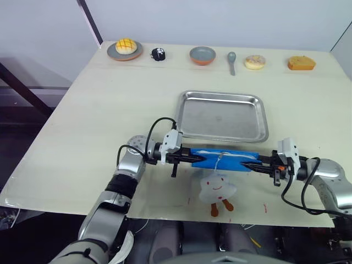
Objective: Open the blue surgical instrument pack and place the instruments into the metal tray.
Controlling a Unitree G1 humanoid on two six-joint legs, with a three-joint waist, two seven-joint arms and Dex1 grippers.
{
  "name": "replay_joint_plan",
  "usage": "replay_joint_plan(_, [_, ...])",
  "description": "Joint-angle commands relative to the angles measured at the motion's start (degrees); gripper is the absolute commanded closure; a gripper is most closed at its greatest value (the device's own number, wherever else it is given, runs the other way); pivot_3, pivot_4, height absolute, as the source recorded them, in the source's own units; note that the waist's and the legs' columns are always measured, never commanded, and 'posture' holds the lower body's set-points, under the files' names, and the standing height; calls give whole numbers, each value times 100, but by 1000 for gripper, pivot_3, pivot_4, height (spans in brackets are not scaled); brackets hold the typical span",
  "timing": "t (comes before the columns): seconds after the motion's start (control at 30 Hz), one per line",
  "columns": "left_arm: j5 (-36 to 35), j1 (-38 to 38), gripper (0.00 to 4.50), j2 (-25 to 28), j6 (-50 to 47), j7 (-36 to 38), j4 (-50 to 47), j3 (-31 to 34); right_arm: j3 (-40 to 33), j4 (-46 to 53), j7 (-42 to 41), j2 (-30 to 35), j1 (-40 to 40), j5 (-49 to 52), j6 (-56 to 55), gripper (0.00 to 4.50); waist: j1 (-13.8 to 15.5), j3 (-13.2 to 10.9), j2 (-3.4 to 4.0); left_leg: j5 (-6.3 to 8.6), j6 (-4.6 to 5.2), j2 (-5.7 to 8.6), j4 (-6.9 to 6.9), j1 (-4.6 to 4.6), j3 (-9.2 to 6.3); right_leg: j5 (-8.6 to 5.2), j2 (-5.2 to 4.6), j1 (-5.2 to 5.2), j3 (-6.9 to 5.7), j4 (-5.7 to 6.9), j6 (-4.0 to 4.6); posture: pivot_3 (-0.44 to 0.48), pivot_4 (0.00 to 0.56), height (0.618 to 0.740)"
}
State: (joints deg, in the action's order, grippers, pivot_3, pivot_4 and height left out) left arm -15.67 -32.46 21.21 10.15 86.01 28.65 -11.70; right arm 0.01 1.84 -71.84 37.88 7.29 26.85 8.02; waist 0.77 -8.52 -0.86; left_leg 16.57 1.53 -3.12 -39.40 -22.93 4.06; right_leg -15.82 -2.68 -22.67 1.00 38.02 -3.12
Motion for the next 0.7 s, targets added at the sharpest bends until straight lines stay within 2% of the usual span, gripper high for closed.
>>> replay_joint_plan(0.03, [3,66,4500,-15,-287,73,-181,-129,-101,30,64,-40,104,-21,-153,4482,0,0,0,0,0,0,0,0,0,0,0,0,0,0,0,0,150,732])
replay_joint_plan(0.2, [-109,36,4500,16,-511,55,-309,-20,-91,-57,-26,-32,115,-76,-273,4482,0,0,0,0,0,0,0,0,0,0,0,0,0,-1,0,0,150,732])
replay_joint_plan(0.23, [-124,33,4144,26,-536,53,-337,-1,-89,-82,-50,-24,118,-90,-299,4500,0,0,0,0,0,0,0,0,0,0,0,0,0,0,0,0,150,732])
replay_joint_plan(0.27, [-143,31,4144,44,-568,56,-372,20,-88,-107,-69,-21,121,-100,-320,4500,1,0,0,-1,-1,0,0,0,0,0,0,0,0,0,0,0,150,732])
replay_joint_plan(0.3, [-162,29,3650,68,-590,56,-414,48,-91,-130,-86,-23,128,-105,-335,4500,1,0,0,-1,-1,0,0,0,1,0,0,0,0,0,0,0,150,732])
replay_joint_plan(0.33, [-181,29,3455,93,-617,63,-452,69,-94,-150,-103,-26,136,-108,-346,4500,-1,0,0,-1,-1,0,0,0,0,0,0,0,0,0,0,0,150,732])
replay_joint_plan(0.47, [-256,24,1684,284,-728,93,-627,191,-120,-289,-197,6,200,-118,-436,4500,-5,0,0,-5,-9,0,0,0,0,0,0,0,0,1,0,0,150,732])
replay_joint_plan(0.53, [-332,74,555,494,-793,160,-811,270,-147,-339,-231,33,226,-96,-455,4500,-5,0,0,-10,-16,0,0,0,0,0,0,-1,0,1,0,0,150,732])
replay_joint_plan(0.57, [-385,113,156,596,-839,203,-914,306,-158,-358,-247,47,237,-87,-459,4500,-8,-1,0,-10,-17,0,0,0,0,0,0,-1,1,1,0,0,150,732])
replay_joint_plan(0.7, [-737,379,66,996,-1239,444,-1506,430,-180,-484,-329,91,276,-125,-552,4500,-7,-1,1,-10,-17,-2,1,0,-1,0,0,-1,2,1,0,0,150,732])
